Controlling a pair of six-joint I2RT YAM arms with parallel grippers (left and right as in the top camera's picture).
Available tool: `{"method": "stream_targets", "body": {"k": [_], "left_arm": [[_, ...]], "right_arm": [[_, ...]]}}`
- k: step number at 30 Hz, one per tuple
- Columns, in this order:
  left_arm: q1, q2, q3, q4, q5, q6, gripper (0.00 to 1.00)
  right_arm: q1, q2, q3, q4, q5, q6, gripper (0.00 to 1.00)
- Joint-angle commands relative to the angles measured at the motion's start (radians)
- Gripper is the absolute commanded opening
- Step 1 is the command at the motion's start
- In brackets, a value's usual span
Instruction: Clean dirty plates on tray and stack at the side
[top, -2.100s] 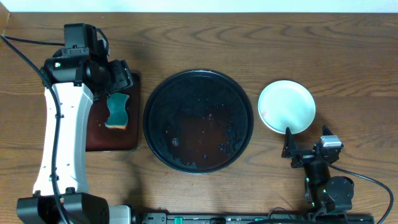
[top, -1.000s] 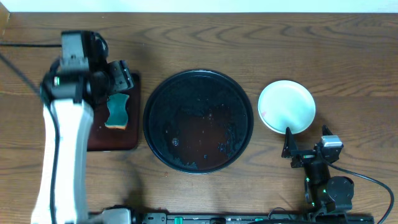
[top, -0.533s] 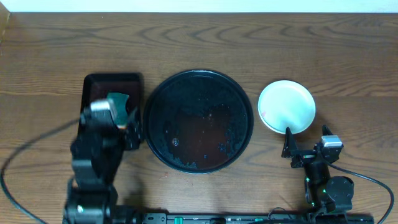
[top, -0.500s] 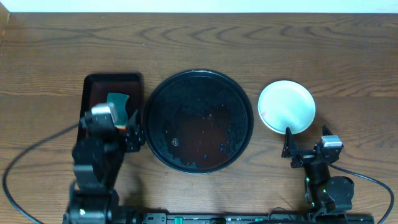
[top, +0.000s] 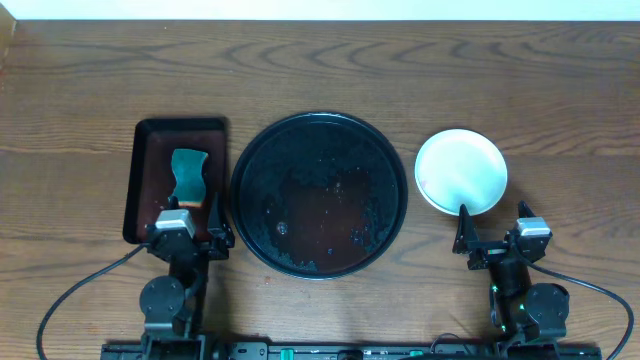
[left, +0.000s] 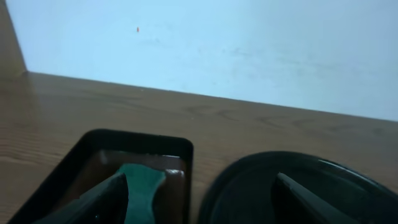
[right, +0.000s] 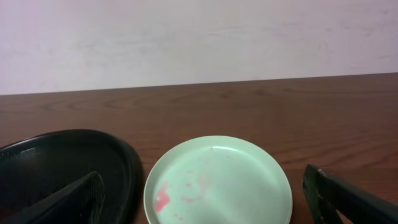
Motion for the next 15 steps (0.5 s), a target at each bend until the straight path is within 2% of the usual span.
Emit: {"method": "stream_targets", "body": {"k": [1, 7, 15], "left_arm": [[-0.002, -0.046, -0.018, 0.009, -0.024, 0.111, 0.74], [-0.001, -0.067, -0.070, 0.010, -0.024, 0.147, 0.74], [-0.002, -0.097, -0.075, -0.123, -0.024, 0.156, 0.74]], "right_arm": [[-0.003, -0.006, -0.001, -0.004, -0.005, 0.012, 0.99], [-0.003, -0.006, -0.001, -0.004, -0.005, 0.012, 0.99], [-0.003, -0.006, -0.001, -0.004, -0.005, 0.012, 0.99]]}}
